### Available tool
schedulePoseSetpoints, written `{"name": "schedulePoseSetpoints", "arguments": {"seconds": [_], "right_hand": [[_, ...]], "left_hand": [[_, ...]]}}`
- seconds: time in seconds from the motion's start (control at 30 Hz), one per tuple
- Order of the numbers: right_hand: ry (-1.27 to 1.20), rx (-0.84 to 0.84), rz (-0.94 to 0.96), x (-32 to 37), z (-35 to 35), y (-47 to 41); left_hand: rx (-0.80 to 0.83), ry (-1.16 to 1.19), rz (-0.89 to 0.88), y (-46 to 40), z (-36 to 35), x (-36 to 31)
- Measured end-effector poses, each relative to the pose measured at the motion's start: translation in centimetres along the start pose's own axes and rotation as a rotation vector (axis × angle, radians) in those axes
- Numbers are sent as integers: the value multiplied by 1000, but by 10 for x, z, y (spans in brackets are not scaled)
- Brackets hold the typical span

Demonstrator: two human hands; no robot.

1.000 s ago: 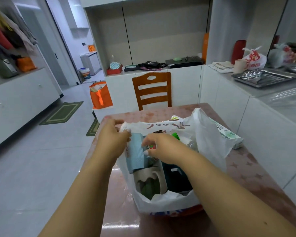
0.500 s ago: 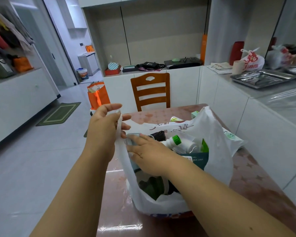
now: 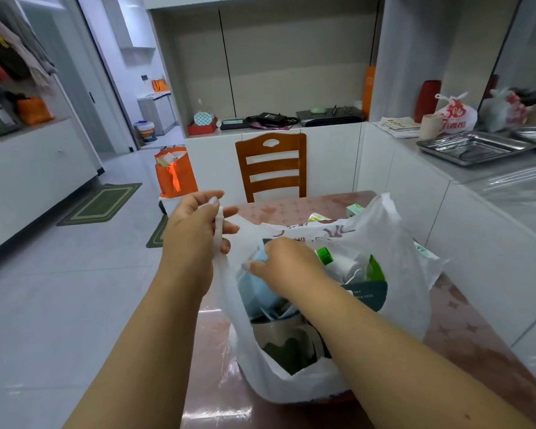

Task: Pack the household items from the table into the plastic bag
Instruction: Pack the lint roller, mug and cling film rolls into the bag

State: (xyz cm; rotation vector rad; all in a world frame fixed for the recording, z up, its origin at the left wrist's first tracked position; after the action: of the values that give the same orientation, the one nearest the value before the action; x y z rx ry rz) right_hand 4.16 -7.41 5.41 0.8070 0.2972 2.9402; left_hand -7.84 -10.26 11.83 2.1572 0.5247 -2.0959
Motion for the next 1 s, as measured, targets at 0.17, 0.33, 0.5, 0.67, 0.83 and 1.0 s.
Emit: {"name": "schedulePoseSetpoints", "arguments": {"seconds": [0.17,0.33,0.5,0.67,0.83,1.0], "right_hand": [[116,166,47,6,-22,-10],[79,181,146,-5,-19,-8],[-129,-3,110,-15,22,5],[-292,-255,-26,-37,87,36],[-767,-72,233,-21,147,59],[-757,-167,209,-20,203,7]], "left_hand": [[20,14,31,5,-5,1],[59,-26,45,4,-4,-1],[81,-84,96,1,-4,-1],[65,-288,9,-7,5,1],[141,-420,-174,-43,-17,-30],[425,-549,-109,-94,-82,-47]]}}
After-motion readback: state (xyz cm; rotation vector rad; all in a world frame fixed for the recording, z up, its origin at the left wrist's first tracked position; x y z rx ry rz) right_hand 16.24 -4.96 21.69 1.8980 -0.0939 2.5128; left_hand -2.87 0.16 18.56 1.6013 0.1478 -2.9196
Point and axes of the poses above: each hand's wrist, its own y-axis away from the middle knuckle, its own z-axis out of the back of the hand, x = y × z, the point moved 1 cm from there along -y, towards the middle knuckle, and after that the axes turned 7 degrees about -z, right-handed, at the moved point
